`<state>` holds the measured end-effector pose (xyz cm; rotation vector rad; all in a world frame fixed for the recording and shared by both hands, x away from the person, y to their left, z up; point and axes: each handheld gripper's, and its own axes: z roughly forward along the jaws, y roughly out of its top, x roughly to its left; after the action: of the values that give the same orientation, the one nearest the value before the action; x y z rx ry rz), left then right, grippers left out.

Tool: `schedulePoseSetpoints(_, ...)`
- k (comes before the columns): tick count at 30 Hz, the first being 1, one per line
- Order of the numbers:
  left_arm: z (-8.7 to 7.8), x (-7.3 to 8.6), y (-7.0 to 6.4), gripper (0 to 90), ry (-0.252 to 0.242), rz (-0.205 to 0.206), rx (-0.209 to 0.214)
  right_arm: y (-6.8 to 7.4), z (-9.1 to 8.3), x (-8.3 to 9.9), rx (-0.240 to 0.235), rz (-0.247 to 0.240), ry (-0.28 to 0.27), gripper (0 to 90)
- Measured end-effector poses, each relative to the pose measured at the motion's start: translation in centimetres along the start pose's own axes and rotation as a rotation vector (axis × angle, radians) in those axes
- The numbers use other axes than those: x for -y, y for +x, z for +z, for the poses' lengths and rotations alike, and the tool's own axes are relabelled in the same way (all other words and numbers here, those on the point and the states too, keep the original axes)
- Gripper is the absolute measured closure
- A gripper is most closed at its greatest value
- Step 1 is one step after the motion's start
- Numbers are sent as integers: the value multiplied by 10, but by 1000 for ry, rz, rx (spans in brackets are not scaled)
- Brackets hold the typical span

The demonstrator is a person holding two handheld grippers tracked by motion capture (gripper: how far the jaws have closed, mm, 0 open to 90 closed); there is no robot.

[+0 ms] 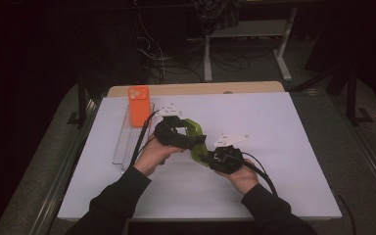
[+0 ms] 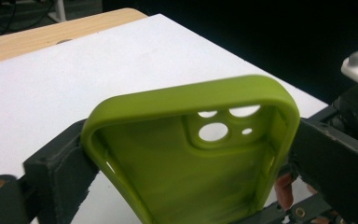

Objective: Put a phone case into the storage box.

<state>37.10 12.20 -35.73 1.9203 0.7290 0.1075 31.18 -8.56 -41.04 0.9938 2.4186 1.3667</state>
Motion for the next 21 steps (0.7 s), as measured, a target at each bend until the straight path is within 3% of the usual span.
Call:
schedulePoseSetpoints(3, 0, 1, -2, 75, -27, -24, -7, 1, 1, 0, 6, -8, 2, 760)
schedulePoseSetpoints(11, 0, 2, 0, 131, -29, -3, -5, 0, 3, 2, 13, -29, 12, 760)
schedulePoseSetpoints(18, 2, 0, -5, 146, -44, -12, -4, -2, 2, 3, 19, -34, 14, 754)
schedulePoseSetpoints(21, 3, -1, -8, 151, -45, 4, 2, -2, 1, 3, 7, -40, 18, 689)
